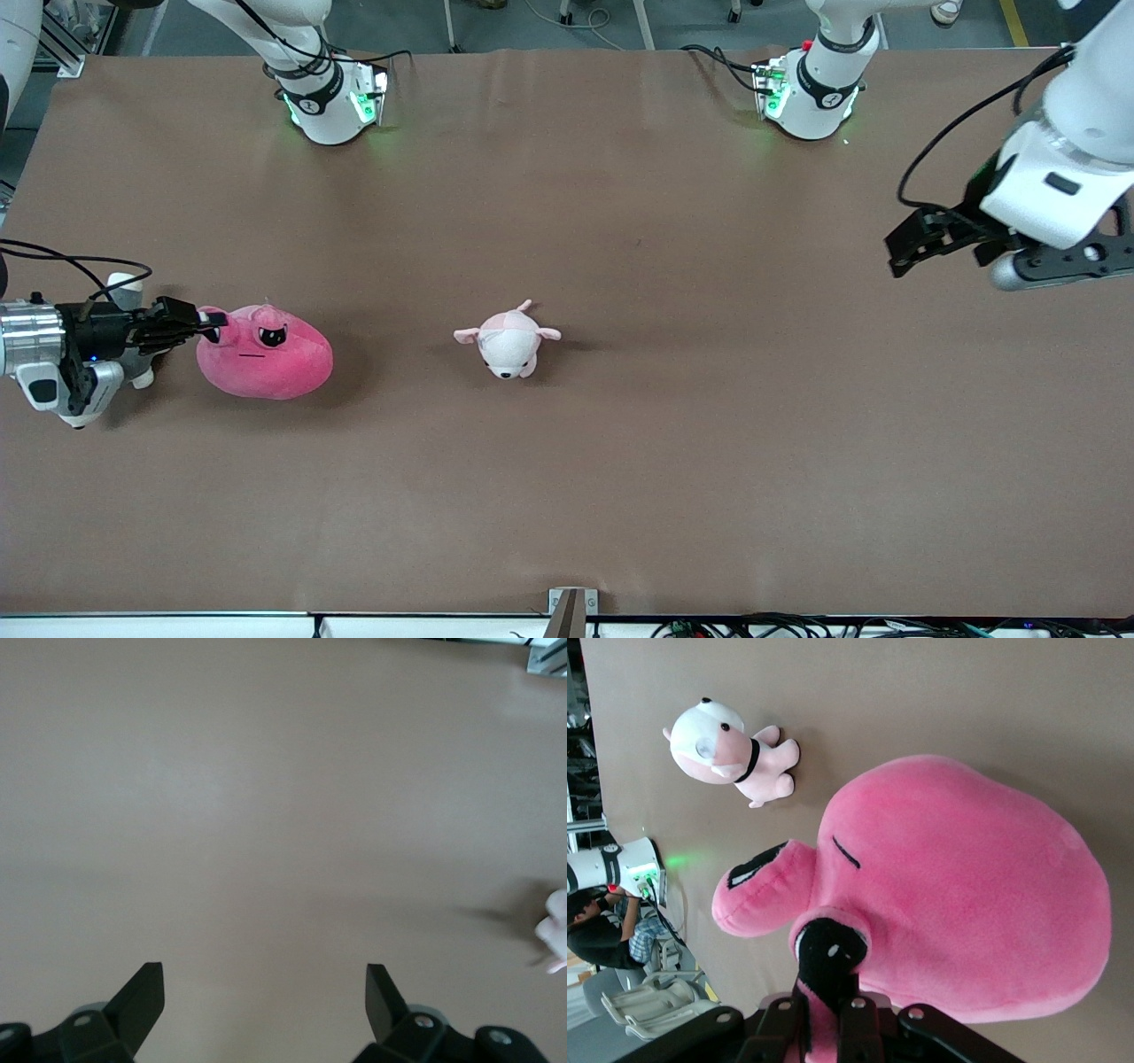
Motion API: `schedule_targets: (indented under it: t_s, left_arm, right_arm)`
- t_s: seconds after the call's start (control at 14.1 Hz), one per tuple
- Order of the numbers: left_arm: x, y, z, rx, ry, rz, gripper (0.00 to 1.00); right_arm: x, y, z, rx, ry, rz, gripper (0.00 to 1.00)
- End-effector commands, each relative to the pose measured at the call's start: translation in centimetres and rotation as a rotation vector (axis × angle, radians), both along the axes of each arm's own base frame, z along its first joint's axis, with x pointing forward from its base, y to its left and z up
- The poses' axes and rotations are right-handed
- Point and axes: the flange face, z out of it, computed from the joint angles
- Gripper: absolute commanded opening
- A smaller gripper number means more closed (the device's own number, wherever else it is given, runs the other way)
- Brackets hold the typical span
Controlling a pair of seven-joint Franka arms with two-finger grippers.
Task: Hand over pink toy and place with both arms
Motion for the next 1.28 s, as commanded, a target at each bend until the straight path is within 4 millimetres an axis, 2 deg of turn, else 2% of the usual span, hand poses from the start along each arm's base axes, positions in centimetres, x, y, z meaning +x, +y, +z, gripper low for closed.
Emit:
schedule_targets:
  t_s: [0.0, 0.14, 0.21, 0.43, 0.5, 0.78, 1.21]
  left_arm:
    - [-1.9, 2.0, 1.4, 0.054, -0.005, -0.070, 1.00]
    - [-3.6, 4.7, 1.9, 0.056, 0.008, -0.114, 1.00]
    - [-4.7, 5.3, 2.0, 0.027, 0.012, -0.099, 1.00]
    - [-5.7, 8.4, 1.9, -0.001, 0.028, -0.056, 1.00]
    - [-6.2, 8.9, 1.9, -0.003, 0.032, -0.061, 1.00]
    - [-7.0, 8.8, 0.9, -0.001, 0.056, -0.041, 1.00]
    - [-7.0, 7.7, 0.8, -0.044, 0.060, -0.059, 1.00]
  right_arm:
    - [0.2, -0.1, -0.7, 0.025, -0.027, 0.076, 0.00]
    - [0.2, -0.7, -2.7, 0.059, -0.035, 0.111, 0.00]
    - [0.2, -0.8, -3.9, 0.071, -0.025, 0.120, 0.00]
    - [0.3, -0.7, -4.8, 0.084, -0.026, 0.132, 0.00]
    - [0.3, -0.7, -5.1, 0.085, -0.022, 0.131, 0.00]
    - [0.1, -0.8, -6.6, 0.093, 0.004, 0.128, 0.01]
    - [-0.5, -0.6, -6.8, 0.118, 0.040, 0.150, 0.01]
